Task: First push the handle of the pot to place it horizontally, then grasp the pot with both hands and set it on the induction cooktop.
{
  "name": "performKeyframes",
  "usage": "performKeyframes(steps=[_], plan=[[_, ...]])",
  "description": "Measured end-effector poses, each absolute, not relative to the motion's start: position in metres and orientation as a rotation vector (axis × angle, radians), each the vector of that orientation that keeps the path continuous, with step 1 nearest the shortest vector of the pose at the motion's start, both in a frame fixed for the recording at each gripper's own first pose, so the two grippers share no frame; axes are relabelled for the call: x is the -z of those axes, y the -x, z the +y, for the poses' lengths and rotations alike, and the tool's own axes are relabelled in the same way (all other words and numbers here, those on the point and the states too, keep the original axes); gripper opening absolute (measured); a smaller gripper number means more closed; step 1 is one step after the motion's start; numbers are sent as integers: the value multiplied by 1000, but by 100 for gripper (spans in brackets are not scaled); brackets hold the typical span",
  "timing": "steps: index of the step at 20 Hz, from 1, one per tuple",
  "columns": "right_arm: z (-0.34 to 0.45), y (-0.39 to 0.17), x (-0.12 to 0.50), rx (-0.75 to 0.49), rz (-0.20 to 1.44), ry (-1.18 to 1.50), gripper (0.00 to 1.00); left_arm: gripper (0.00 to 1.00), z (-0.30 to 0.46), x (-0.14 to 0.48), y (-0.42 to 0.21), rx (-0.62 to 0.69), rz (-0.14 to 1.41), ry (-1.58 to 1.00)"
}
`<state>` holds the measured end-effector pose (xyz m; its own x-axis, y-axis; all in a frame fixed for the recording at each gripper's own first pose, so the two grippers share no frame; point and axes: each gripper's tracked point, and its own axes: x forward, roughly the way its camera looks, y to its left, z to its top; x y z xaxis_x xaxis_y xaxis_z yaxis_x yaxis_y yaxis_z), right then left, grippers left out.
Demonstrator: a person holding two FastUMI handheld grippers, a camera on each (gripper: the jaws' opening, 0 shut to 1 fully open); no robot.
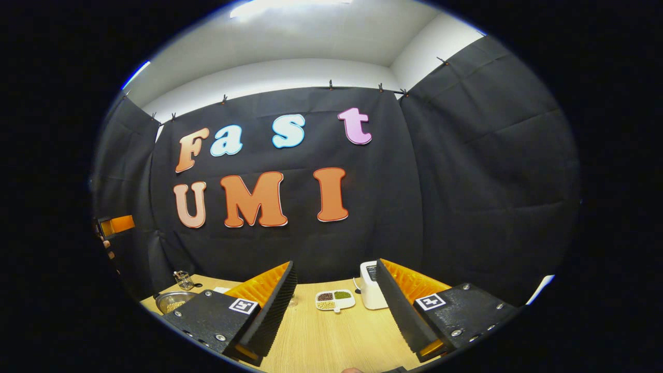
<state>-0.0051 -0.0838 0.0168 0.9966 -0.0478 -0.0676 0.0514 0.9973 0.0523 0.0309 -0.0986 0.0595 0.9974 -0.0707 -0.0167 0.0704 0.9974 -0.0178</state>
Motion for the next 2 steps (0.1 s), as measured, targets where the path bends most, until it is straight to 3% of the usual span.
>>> performKeyframes(steps=[1,2], plan=[[-79,5,-16,37,67,-54,100,96,-106,-56,-29,88,24,23],[-74,5,-16,22,66,-53,95,97,-114,-54,-27,109,32,32]])
